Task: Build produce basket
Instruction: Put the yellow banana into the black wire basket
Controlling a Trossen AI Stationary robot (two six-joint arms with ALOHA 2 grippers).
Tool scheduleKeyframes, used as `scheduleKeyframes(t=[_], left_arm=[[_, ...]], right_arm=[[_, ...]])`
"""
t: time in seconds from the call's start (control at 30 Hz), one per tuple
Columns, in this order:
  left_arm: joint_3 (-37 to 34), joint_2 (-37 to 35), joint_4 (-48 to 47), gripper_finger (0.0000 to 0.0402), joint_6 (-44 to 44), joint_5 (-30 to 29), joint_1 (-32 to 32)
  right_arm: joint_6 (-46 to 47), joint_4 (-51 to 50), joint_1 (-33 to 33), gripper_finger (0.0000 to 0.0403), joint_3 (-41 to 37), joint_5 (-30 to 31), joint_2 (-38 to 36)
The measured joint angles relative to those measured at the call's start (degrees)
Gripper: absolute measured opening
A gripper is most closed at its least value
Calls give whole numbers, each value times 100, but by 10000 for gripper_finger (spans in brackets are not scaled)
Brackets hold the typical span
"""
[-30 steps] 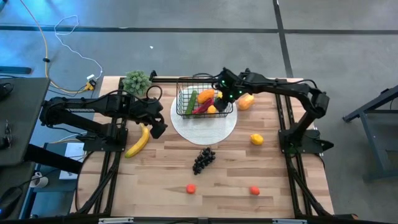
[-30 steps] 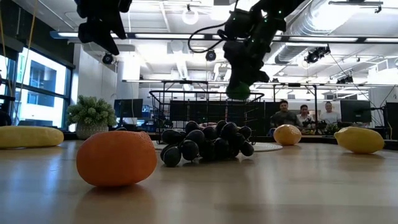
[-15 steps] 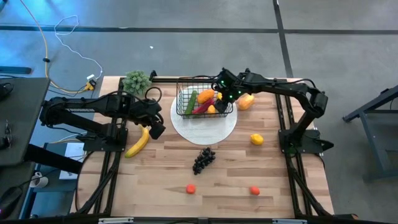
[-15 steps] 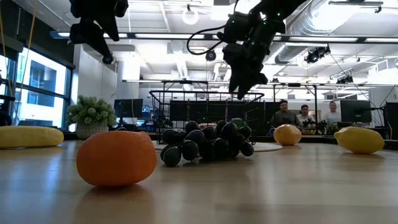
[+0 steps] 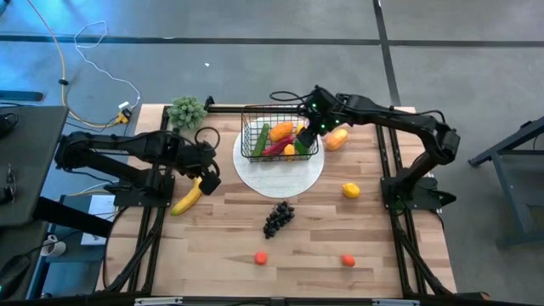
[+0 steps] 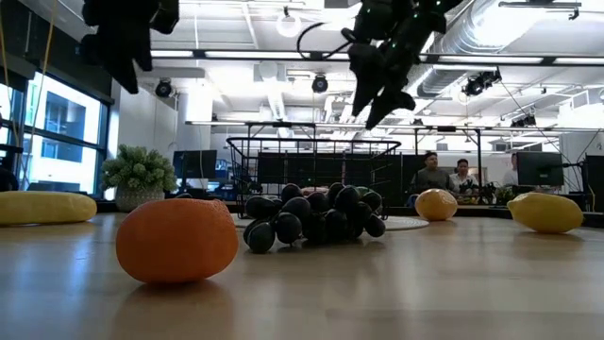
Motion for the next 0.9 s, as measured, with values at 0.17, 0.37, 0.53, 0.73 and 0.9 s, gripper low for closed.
scheduleKeyframes(t=[0.17, 0.37, 0.53, 0.73, 0.9], left_arm=[[-254, -2, -10, 275, -285, 105, -445], [-451, -2, 20, 275, -442, 156, -929], [-615, -2, 27, 275, -691, 152, -1140], [-1033, -2, 22, 275, -1270, 135, -1325], [-1470, -1, 34, 275, -1858, -48, -1350]], right_arm=[[407, -309, 312, 240, 0, -3, -250], [869, -601, 834, 240, 0, 100, -358], [1210, -658, 1243, 240, 0, 396, -358], [1596, -657, 1598, 240, 0, 608, -358], [1811, -656, 1774, 240, 0, 711, -356]])
